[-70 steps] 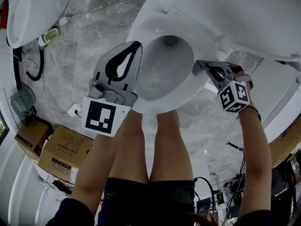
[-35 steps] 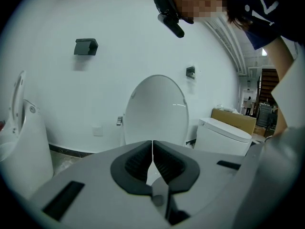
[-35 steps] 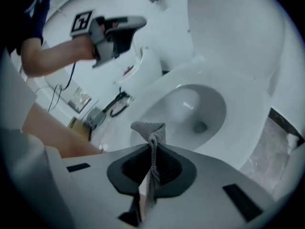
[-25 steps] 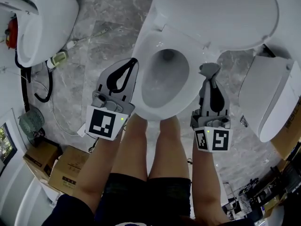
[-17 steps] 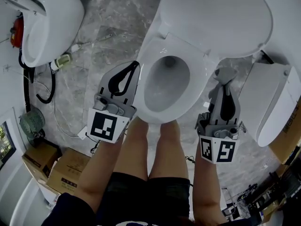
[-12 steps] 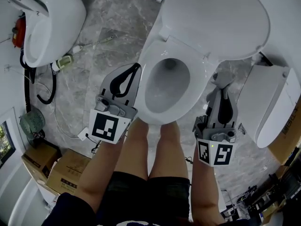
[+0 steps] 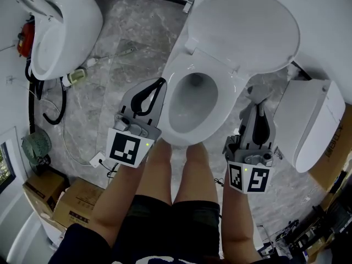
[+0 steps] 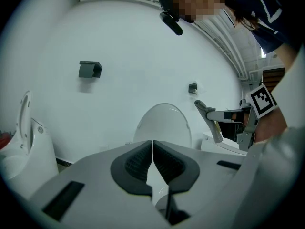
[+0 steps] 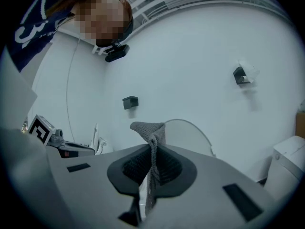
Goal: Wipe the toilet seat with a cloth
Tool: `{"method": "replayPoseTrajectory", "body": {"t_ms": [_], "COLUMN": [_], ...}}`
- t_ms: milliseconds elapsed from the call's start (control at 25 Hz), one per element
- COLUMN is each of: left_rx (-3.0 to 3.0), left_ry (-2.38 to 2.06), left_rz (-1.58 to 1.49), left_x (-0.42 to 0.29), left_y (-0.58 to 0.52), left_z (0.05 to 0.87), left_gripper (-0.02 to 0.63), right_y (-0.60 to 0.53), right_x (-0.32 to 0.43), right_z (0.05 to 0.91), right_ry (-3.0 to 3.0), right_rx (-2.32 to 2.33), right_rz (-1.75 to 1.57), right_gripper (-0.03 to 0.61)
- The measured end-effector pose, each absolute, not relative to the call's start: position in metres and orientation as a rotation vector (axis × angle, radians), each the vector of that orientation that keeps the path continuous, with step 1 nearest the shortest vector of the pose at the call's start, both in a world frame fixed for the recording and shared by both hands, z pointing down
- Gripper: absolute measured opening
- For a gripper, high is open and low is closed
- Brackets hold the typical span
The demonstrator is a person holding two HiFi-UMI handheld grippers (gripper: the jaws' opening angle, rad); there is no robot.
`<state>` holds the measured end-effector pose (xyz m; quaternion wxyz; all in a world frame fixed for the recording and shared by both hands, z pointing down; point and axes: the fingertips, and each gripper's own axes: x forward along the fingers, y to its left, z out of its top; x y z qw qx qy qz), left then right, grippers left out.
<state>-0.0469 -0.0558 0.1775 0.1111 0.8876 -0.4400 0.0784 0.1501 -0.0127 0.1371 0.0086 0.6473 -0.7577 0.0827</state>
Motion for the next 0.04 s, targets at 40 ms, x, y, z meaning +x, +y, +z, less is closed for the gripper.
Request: {"method": "replayPoseTrajectory", "body": {"t_ms": [40], "left_rx": [2.612], "left_ry": [-1.291], "left_rz": [0.227], "left_x": [-0.0467], "left_y": [-0.0547], "left_z": [0.1733], "left_gripper": [0.025], "right_y": [-0.0124], "right_x": [0.1495], "right_z": [0.1320], "right_ry": [-2.369], "right_rx": [2.024], "right_rz": [0.250], "right_gripper": [0.031]}}
